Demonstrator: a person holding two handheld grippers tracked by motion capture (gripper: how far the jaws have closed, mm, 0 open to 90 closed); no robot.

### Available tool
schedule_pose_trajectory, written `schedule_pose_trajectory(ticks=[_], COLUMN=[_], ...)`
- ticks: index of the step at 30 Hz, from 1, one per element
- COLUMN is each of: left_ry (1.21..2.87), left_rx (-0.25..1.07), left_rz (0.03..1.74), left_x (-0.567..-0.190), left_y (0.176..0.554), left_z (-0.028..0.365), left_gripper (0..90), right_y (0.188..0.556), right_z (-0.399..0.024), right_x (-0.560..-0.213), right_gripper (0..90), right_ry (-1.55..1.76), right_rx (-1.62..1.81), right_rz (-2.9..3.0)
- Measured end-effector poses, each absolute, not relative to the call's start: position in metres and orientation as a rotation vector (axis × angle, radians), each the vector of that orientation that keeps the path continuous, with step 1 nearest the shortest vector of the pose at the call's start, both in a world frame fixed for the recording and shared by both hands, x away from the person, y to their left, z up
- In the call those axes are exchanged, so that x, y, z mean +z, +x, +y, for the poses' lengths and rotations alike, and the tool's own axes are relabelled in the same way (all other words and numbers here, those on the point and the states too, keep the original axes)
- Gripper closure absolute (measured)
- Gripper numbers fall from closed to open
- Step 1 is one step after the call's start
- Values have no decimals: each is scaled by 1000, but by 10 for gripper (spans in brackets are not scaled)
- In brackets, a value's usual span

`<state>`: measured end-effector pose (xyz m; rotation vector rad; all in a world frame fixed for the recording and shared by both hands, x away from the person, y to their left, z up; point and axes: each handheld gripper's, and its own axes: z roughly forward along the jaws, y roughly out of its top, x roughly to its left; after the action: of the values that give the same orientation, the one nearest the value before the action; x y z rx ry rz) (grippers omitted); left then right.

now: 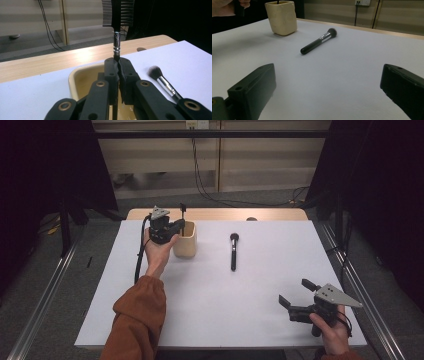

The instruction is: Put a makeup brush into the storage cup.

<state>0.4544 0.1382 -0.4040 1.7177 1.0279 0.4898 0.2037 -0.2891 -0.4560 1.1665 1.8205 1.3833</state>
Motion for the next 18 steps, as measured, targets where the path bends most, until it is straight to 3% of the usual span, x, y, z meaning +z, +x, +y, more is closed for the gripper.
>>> schedule_pose_trajectory(ticks=[8,18], left_ry=[1753,1727], left_rx=[479,455], left_rz=[1033,1065], left_x=[-406,-405], left_y=[455,454], left_z=[139,144], left_gripper=[806,568], right_y=[204,204], right_z=[-289,-289], right_x=[-456,-456], right_gripper=[0,0], right_ry=[1169,1171], right_rx=[1386,1386], right_rz=[1819,1817])
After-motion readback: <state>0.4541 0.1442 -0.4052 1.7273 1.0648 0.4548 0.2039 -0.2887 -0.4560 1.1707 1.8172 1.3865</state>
